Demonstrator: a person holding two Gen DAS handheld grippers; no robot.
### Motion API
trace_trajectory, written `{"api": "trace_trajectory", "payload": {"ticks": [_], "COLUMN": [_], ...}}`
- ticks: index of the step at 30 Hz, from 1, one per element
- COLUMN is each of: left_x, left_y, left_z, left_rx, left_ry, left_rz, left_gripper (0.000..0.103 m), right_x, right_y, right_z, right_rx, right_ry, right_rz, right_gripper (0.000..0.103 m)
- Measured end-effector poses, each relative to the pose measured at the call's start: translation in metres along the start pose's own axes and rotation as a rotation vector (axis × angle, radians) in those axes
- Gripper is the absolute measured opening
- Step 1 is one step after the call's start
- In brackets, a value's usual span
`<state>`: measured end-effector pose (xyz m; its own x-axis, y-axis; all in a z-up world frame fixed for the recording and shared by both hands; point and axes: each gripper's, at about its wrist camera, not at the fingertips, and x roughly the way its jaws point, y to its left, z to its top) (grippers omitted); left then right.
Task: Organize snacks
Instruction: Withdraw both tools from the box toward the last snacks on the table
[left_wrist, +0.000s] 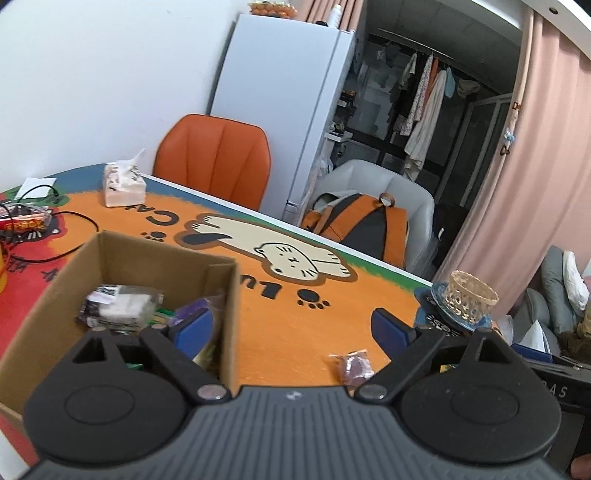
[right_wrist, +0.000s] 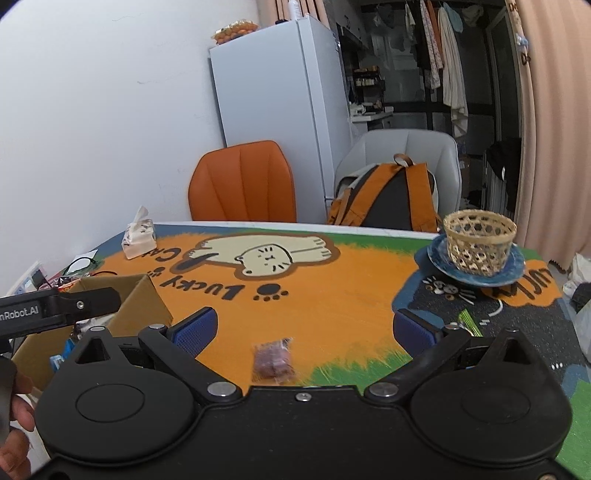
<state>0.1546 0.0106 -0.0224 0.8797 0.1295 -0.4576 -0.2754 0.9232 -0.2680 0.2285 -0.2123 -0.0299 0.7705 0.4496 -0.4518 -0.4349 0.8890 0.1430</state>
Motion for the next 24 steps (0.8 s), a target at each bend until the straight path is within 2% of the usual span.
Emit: {"api": "trace_trajectory", "payload": {"ticks": [17,24], "left_x": [0.038,0.059], "left_y": [-0.056,-0.071], "left_z": [-0.027,-0.038], "left_rx": [0.099,0.106], "left_ry": [0.068,0.097], "left_rz": [-0.017,0.0], "left_gripper": [0.092,0.091], "right_x": [0.008,0.019], "right_y": [-0.07,-0.092], "right_z": [-0.022,-0.023], "right_rx": [0.091,0.111], "right_ry": [0.033,0.041], "right_rz": [-0.114,-0.122], "right_gripper": [0.103,0.103]}}
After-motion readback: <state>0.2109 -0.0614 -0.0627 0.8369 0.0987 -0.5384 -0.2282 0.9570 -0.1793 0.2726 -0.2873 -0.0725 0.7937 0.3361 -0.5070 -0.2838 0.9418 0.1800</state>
